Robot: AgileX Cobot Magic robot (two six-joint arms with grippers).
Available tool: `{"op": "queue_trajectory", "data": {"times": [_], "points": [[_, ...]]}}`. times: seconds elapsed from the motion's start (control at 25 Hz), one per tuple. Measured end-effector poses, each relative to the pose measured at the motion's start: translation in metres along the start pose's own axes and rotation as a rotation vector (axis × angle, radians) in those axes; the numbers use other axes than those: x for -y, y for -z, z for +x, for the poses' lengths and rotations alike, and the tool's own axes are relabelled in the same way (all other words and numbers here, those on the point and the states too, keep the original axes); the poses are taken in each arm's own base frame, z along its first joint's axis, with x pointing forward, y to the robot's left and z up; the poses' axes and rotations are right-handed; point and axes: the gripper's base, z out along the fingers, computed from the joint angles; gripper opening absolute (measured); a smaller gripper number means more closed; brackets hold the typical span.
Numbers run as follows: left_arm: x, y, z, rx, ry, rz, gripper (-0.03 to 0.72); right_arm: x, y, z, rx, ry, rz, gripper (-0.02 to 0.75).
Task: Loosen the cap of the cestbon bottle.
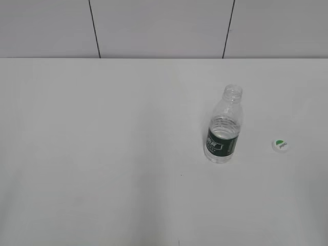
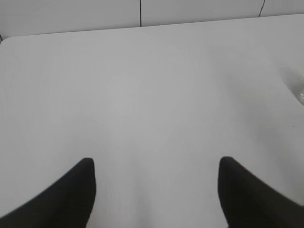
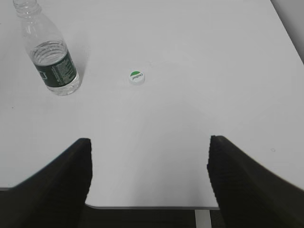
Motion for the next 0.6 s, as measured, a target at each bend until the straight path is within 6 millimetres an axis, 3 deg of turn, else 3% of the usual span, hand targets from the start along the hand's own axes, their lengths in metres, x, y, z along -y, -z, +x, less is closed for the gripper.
{"op": "queue_trajectory", "data": {"times": [0.6], "points": [[0.0, 0.0, 0.0, 0.0, 0.0, 0.0, 0.478, 0.0, 0.0, 0.0, 0.0, 0.001, 0.0, 0.584]]}}
